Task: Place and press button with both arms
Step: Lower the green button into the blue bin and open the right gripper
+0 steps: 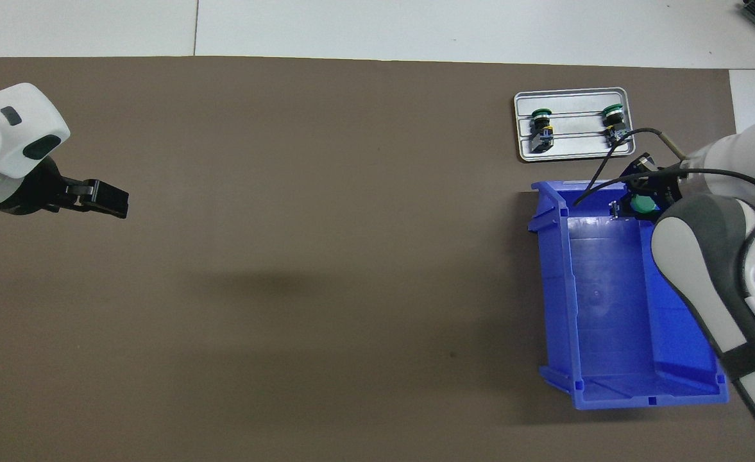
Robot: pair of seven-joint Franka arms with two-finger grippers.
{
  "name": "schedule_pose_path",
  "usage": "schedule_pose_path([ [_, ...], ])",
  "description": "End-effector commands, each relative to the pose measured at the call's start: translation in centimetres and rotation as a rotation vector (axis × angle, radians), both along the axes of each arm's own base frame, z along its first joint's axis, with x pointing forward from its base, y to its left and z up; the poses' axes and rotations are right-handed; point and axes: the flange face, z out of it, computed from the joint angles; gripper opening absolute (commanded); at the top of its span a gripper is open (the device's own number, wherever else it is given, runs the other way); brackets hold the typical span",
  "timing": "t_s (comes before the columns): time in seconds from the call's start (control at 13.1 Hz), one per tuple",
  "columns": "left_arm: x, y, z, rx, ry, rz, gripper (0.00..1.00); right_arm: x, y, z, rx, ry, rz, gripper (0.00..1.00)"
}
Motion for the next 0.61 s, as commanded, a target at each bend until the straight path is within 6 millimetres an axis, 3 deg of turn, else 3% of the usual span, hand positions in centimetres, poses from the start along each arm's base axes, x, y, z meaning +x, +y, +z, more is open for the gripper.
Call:
schedule_pose_path([
  [0.0,-0.6,0.3,0.2,-0.016,-0.012,-0.002,1.0,0.2,-1.4,-2.3,0.016,-0.009,0.02,0.0],
  [0.31,-0.6,0.3,0.2,-0.016,-0.012,-0.002,1.0,1.2,-1.0,-4.7,0.013,-0.031,0.05,0.0],
  [0.53,-0.6,0.3,0.2,-0.016,-0.012,-0.002,1.0,0.7,-0.7,-6.7,0.013,-0.04,0.053,0.0],
])
